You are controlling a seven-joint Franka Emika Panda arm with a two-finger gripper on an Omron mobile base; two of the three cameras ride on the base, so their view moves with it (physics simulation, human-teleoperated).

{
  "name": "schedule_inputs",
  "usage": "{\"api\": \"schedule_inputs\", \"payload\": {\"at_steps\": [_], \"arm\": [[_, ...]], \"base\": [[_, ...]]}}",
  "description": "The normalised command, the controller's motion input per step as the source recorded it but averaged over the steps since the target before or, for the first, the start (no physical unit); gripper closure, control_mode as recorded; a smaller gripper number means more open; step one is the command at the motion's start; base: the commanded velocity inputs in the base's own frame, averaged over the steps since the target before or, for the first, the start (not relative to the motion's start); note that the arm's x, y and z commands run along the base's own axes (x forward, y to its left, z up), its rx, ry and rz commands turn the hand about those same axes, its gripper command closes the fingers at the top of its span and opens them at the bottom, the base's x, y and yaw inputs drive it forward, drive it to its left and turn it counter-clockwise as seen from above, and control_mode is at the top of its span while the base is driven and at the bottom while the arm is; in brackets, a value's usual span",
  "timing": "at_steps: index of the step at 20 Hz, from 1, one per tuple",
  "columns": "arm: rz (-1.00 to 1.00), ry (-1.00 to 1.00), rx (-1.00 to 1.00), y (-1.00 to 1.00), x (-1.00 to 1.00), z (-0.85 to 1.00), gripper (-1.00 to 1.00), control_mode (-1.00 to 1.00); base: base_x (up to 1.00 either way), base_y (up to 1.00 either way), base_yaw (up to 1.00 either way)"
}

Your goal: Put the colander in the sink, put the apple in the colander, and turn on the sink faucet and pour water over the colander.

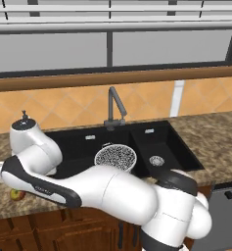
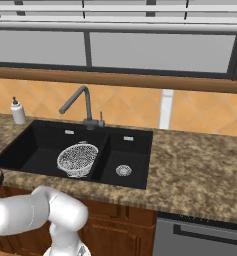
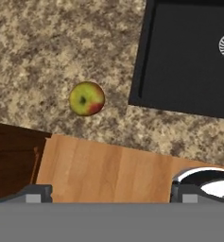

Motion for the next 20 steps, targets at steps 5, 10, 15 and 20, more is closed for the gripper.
{"api": "schedule_inputs", "payload": {"at_steps": [5, 10, 15, 20], "arm": [[0.0, 0.0, 0.0, 0.03, 0.26, -0.43, -1.0, -1.0], [0.0, 0.0, 0.0, 0.08, 0.17, -0.47, -1.0, -1.0], [0.0, 0.0, 0.0, 0.09, 0.15, -0.37, -1.0, -1.0], [0.0, 0.0, 0.0, 0.11, 0.05, -0.24, -1.0, -1.0]], "base": [[0.0, 0.0, 0.0], [0.0, 0.0, 0.0], [0.0, 0.0, 0.0], [0.0, 0.0, 0.0]]}}
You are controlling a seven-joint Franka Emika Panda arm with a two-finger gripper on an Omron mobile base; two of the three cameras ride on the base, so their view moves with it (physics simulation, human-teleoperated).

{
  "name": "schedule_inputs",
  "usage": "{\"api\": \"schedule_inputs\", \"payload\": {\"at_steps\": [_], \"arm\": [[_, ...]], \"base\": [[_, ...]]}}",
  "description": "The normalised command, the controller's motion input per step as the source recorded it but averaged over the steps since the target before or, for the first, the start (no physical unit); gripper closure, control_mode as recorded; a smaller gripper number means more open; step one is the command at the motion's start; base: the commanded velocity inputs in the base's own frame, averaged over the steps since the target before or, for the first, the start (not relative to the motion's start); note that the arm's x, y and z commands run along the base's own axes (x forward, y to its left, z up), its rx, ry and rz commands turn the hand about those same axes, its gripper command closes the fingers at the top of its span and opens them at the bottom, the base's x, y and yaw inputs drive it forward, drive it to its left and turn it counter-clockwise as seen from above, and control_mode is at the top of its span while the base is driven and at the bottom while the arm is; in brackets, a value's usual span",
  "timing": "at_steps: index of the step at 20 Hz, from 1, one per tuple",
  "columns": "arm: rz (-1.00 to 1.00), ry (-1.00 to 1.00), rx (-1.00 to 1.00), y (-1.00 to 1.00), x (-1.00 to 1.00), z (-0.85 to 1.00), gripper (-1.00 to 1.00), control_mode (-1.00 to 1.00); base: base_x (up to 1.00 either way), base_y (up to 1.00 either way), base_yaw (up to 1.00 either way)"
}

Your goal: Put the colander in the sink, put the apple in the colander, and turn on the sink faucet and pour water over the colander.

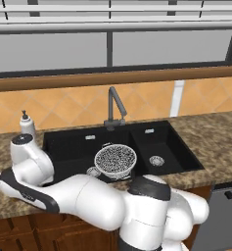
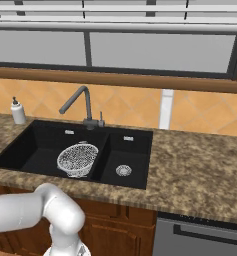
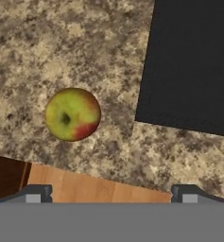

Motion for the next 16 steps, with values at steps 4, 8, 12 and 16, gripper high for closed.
{"api": "schedule_inputs", "payload": {"at_steps": [4, 8, 12, 16], "arm": [[0.0, 0.0, 0.0, 0.22, 0.02, -0.22, -1.0, -1.0], [0.0, 0.0, 0.0, 0.23, 0.03, -0.2, -1.0, -1.0], [0.0, 0.0, 0.0, 0.05, 0.07, -0.08, -1.0, -1.0], [0.0, 0.0, 0.0, 0.16, 0.16, 0.0, -1.0, -1.0]], "base": [[0.0, 0.0, 0.0], [0.0, 0.0, 0.0], [0.0, 0.0, 0.0], [0.0, 0.0, 0.0]]}}
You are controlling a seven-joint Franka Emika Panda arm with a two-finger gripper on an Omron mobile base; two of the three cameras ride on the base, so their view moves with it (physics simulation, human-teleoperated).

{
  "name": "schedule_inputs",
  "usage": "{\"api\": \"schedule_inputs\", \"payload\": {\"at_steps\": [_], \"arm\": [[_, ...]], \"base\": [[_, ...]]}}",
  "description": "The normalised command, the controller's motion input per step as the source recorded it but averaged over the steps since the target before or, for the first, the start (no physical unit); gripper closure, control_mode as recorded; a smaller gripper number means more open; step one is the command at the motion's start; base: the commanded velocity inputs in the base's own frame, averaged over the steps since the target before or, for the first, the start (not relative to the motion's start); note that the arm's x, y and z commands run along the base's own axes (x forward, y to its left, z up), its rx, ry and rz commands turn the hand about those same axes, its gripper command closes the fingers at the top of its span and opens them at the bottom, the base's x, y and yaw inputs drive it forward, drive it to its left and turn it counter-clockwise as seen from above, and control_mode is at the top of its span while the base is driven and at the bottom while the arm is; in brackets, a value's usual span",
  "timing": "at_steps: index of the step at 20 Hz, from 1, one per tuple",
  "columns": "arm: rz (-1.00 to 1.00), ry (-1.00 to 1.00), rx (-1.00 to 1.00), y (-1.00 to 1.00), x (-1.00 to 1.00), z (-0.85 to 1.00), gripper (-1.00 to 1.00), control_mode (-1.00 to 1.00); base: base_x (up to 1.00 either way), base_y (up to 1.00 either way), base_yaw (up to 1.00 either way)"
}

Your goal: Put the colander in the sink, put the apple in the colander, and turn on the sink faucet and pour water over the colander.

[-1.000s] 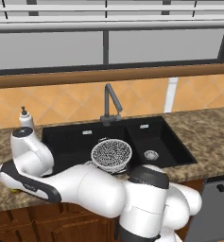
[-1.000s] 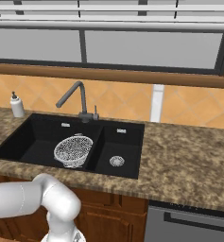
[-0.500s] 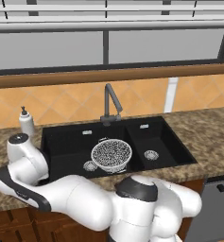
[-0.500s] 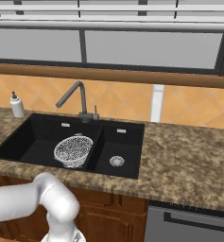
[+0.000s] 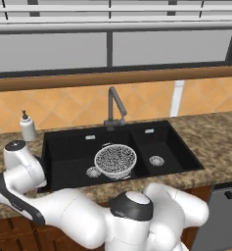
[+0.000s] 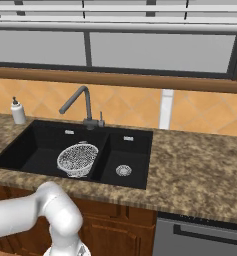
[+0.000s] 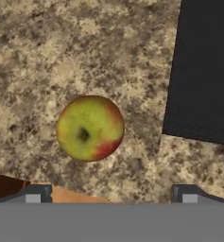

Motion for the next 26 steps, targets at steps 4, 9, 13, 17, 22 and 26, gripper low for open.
{"api": "schedule_inputs", "payload": {"at_steps": [4, 9, 13, 17, 22, 26], "arm": [[0.0, 0.0, 0.0, 0.16, 0.13, 0.0, -1.0, -1.0], [0.0, 0.0, 0.0, 0.07, 0.15, -0.12, -1.0, -1.0], [0.0, 0.0, 0.0, 0.06, 0.19, -0.19, -1.0, -1.0], [0.0, 0.0, 0.0, 0.16, 0.16, -0.22, -1.0, -1.0], [0.0, 0.0, 0.0, 0.1, 0.0, -0.18, -1.0, -1.0], [0.0, 0.0, 0.0, 0.05, 0.0, -0.16, -1.0, -1.0]], "base": [[0.0, 0.0, 0.0], [0.0, 0.0, 0.0], [0.0, 0.0, 0.0], [0.0, 0.0, 0.0], [0.0, 0.0, 0.0], [0.0, 0.0, 0.0]]}}
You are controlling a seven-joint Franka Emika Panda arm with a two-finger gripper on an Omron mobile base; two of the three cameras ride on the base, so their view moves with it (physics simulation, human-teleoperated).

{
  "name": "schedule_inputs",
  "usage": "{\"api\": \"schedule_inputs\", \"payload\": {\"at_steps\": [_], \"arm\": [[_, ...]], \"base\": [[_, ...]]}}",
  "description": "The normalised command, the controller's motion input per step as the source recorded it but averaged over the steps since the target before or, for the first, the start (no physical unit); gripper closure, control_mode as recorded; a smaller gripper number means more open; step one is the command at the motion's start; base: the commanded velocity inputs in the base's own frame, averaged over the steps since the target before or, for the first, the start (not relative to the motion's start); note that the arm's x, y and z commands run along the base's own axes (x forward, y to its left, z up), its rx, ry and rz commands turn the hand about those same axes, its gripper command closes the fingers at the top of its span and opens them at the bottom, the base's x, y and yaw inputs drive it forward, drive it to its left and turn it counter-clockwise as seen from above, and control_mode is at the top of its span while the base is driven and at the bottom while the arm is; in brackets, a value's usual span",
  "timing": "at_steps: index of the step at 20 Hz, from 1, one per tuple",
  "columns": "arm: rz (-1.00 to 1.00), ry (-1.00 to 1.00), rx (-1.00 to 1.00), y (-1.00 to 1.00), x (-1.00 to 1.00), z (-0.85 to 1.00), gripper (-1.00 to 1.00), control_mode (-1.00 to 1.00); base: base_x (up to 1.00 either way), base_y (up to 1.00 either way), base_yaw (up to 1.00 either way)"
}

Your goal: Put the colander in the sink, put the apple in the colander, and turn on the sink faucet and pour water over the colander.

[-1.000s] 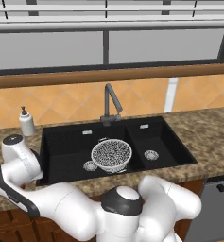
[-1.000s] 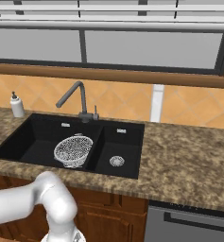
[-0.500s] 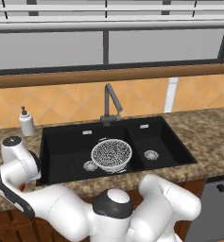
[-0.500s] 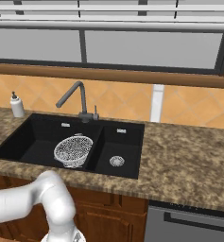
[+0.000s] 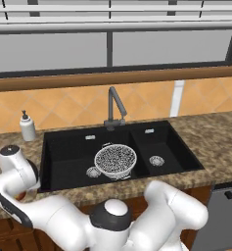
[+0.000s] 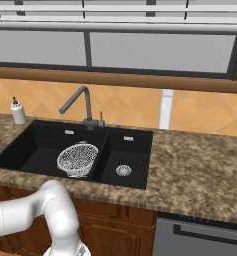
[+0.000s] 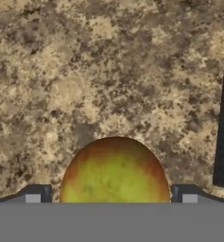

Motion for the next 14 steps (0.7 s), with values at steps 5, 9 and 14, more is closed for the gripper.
{"api": "schedule_inputs", "payload": {"at_steps": [5, 9, 14], "arm": [[0.0, 0.0, 0.0, 0.0, 0.07, -0.23, 1.0, -1.0], [0.0, 0.0, 0.0, 0.03, 0.13, -0.06, 1.0, -1.0], [0.0, -0.02, 0.0, -0.01, -0.01, 0.08, 1.0, -1.0]], "base": [[0.0, 0.0, 0.0], [0.0, 0.0, 0.0], [0.0, 0.0, 0.0]]}}
